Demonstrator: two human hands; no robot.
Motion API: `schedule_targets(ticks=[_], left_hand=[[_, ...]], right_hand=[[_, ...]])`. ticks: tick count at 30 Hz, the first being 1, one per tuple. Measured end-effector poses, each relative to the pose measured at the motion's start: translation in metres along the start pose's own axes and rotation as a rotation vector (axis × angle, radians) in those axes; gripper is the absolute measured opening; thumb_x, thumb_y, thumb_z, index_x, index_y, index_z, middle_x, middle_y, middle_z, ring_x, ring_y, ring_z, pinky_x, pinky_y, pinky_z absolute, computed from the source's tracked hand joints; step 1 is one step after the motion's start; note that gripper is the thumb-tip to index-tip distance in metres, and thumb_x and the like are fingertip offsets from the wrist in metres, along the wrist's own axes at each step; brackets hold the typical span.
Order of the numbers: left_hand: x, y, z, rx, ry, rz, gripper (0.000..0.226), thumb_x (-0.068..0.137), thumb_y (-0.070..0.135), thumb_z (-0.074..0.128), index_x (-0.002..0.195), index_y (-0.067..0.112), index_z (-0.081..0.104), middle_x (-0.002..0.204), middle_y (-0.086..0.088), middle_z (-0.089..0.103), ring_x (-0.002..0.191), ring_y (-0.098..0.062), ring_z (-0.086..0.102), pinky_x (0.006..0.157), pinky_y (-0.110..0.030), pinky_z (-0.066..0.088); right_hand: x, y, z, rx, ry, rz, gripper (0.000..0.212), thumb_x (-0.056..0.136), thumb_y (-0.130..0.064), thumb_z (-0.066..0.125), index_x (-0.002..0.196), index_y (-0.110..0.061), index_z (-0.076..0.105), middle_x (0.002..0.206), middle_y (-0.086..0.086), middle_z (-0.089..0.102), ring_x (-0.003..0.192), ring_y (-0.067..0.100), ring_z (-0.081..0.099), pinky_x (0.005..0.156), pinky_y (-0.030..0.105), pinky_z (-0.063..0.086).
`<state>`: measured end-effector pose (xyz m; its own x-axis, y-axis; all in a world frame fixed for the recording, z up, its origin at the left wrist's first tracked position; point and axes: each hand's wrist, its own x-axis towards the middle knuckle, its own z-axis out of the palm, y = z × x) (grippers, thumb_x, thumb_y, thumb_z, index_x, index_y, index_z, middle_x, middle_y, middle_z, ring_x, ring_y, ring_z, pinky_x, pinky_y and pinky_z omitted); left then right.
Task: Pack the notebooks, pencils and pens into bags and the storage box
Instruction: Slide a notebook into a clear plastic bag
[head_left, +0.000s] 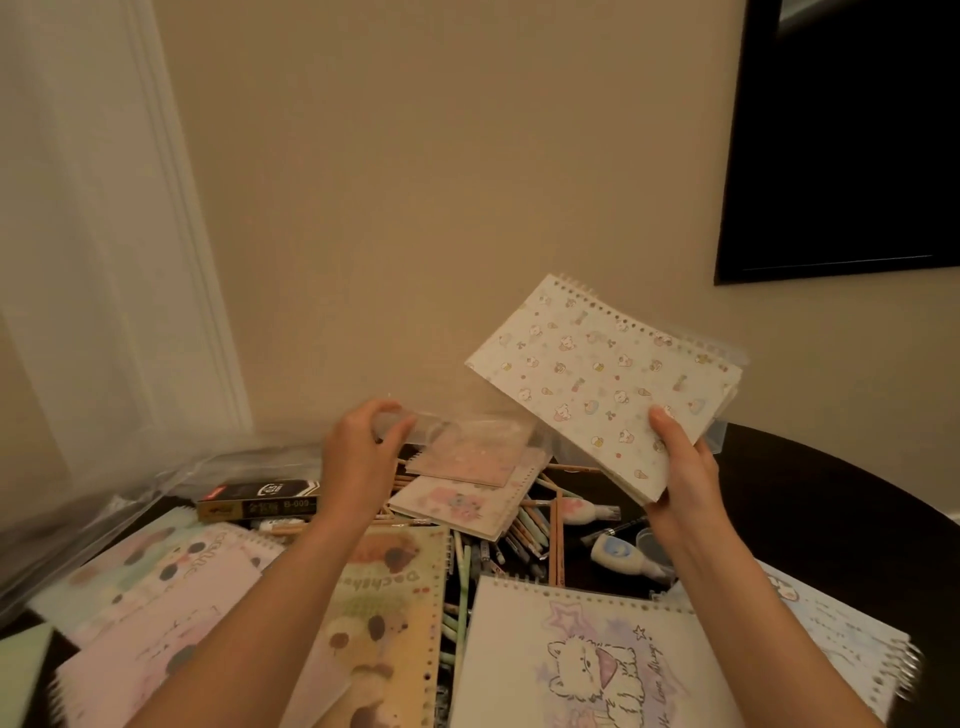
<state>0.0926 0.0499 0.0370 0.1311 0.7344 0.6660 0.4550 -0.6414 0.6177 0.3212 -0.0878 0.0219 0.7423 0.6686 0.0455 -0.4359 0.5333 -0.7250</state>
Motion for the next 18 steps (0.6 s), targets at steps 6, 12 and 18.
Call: schedule_targets(ticks=[6,12,18], left_hand=[[0.006,-0.013,-0.026,-0.325,0.186,-0.245,0.011,0.087,0.023,0.064,0.096,0.016,0.064,0.103,-0.003,0.063,0.100,-0.020,0.060,0.067,-0.030,0.058],[-0.003,-0.022,-0.045,-0.567,0.301,-0.442,0.020,0.089,0.029,0.061,0.101,0.014,0.058,0.105,-0.013,0.064,0.082,-0.021,0.068,0.052,-0.023,0.057],[-0.001,-0.026,-0.072,-0.834,0.388,-0.641,0.040,0.092,0.028,0.057,0.117,-0.002,0.056,0.108,-0.015,0.063,0.078,-0.023,0.068,0.049,-0.020,0.055]], right_hand=[[-0.005,-0.009,0.012,0.023,0.017,0.006,0.033,0.088,-0.020,0.063,0.118,-0.023,0.049,0.113,0.002,0.065,0.102,0.021,0.064,0.087,0.042,0.053],[-0.015,-0.013,0.030,0.066,0.019,-0.008,0.041,0.089,-0.021,0.064,0.127,-0.022,0.050,0.114,0.001,0.065,0.097,0.018,0.065,0.075,0.036,0.056],[-0.020,-0.014,0.050,0.116,0.052,0.001,0.047,0.088,-0.025,0.064,0.133,-0.022,0.049,0.121,0.001,0.064,0.103,0.017,0.064,0.073,0.033,0.057]])
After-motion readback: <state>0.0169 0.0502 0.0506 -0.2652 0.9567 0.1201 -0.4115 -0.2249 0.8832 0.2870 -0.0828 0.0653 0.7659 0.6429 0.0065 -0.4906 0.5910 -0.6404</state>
